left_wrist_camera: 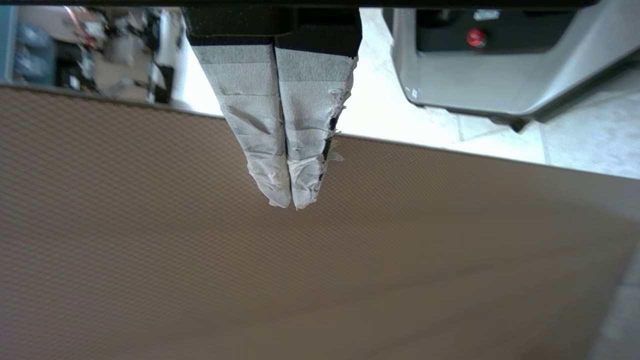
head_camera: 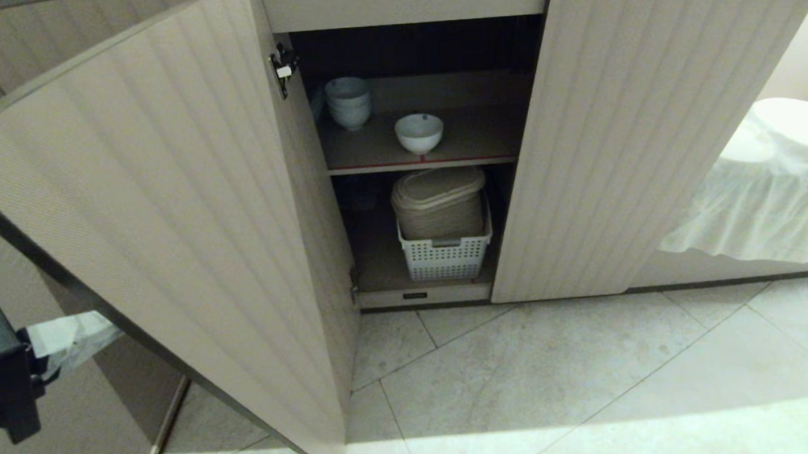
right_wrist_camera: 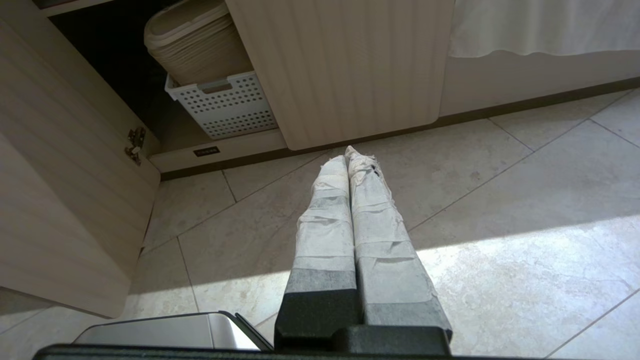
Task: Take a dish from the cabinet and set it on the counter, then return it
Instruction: Close the cabinet door
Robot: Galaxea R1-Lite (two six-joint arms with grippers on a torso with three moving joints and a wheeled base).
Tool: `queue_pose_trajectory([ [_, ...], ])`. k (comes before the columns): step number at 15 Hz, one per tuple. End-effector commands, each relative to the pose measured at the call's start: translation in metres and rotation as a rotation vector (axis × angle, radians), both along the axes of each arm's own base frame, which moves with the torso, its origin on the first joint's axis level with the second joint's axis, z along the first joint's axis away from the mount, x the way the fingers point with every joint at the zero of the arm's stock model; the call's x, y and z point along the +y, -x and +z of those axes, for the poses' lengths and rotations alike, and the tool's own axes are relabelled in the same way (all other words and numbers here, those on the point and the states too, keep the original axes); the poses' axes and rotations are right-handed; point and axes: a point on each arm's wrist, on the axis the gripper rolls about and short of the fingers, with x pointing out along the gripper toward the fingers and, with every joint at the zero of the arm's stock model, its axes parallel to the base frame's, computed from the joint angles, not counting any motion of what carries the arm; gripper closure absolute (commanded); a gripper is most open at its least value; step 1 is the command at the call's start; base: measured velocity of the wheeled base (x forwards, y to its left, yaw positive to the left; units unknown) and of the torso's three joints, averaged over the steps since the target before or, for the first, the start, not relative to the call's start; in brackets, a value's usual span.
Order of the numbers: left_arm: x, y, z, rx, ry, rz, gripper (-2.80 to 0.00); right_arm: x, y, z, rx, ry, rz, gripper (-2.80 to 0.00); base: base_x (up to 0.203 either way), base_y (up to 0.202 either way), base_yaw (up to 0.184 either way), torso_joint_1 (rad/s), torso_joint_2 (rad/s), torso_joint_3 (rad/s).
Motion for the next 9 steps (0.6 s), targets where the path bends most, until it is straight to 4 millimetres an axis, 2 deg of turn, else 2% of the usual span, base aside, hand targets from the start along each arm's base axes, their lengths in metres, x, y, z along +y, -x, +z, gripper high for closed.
queue_pose_trajectory([
  [1,-0.005,0.004,0.002,-0.003,0.026,-0.044,0.00,0.000,0.000,0.000,0.000,-0.001,0.001,0.00,0.000,0.000,0.000,0.000,0.00,0.000],
  [9,-0.018,0.002,0.000,0.016,0.068,-0.140,0.00,0.000,0.000,0.000,0.000,-0.001,0.000,0.00,0.000,0.000,0.000,0.000,0.00,0.000],
])
